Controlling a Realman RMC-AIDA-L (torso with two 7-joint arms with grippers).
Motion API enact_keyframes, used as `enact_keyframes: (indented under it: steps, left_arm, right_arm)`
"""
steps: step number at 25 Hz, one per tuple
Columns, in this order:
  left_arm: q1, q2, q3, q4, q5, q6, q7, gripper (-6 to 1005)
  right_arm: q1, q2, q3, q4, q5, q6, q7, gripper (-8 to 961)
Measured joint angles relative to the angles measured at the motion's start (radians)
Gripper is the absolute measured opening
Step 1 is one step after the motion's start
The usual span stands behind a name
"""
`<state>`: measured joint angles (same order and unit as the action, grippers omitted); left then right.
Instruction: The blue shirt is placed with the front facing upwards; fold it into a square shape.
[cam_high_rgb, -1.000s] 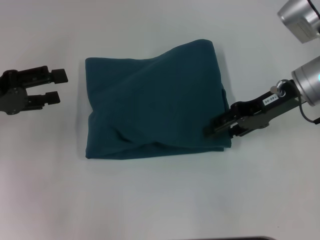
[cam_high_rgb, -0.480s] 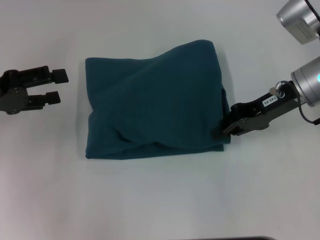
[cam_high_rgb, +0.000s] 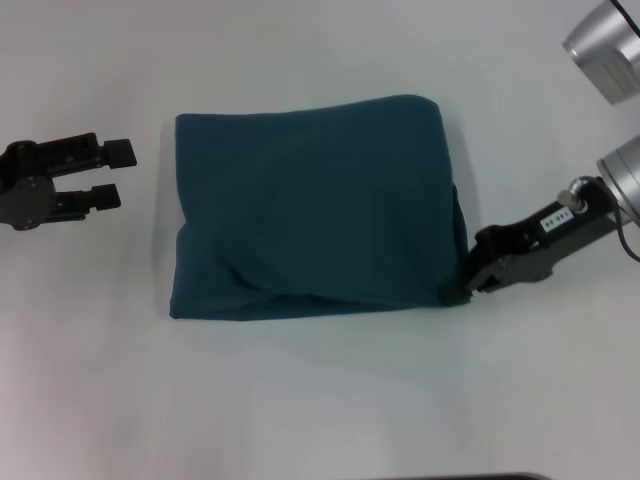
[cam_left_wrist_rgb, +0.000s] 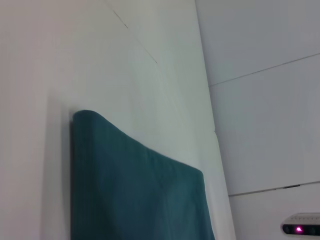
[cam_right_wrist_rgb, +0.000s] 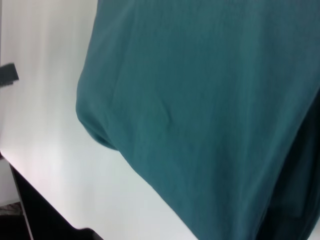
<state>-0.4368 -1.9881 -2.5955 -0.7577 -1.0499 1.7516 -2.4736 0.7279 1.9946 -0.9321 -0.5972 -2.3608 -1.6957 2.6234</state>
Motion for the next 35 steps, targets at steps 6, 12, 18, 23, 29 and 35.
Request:
enact_keyframes:
  steps: [6,12,18,23,29,35]
  left_arm:
    - [-0.002,-0.002,0.0,0.0,0.0,-0.002,0.0,885]
    - [-0.004,-0.003,0.0,0.0,0.001,-0.001,0.0,886]
    - [0.003,-0.001,0.0,0.0,-0.004,-0.003,0.001,886]
    - [0.002,0.0,0.0,0.0,-0.005,-0.003,0.002,886]
    - [0.003,0.002,-0.009,0.0,-0.006,-0.002,0.004,886]
    - [0.001,0.005,-0.044,0.0,-0.031,0.039,0.15,886]
  right_arm:
    - [-0.013,-0.002,0.001,-0.001,-0.039,0.013,0.009,19]
    - [-0.005,-0.002,0.0,0.004,-0.041,0.035,0.01,24]
    - [-0.008,-0.005,0.001,0.01,-0.04,0.028,0.008,29]
    - [-0.016,-0.03,0.017,0.006,-0.037,0.029,0.002,85]
    - [-0.046,-0.101,0.12,-0.024,-0.03,0.027,-0.037,194]
    - [-0.135,-0.097,0.368,-0.145,0.191,0.011,-0.463,390]
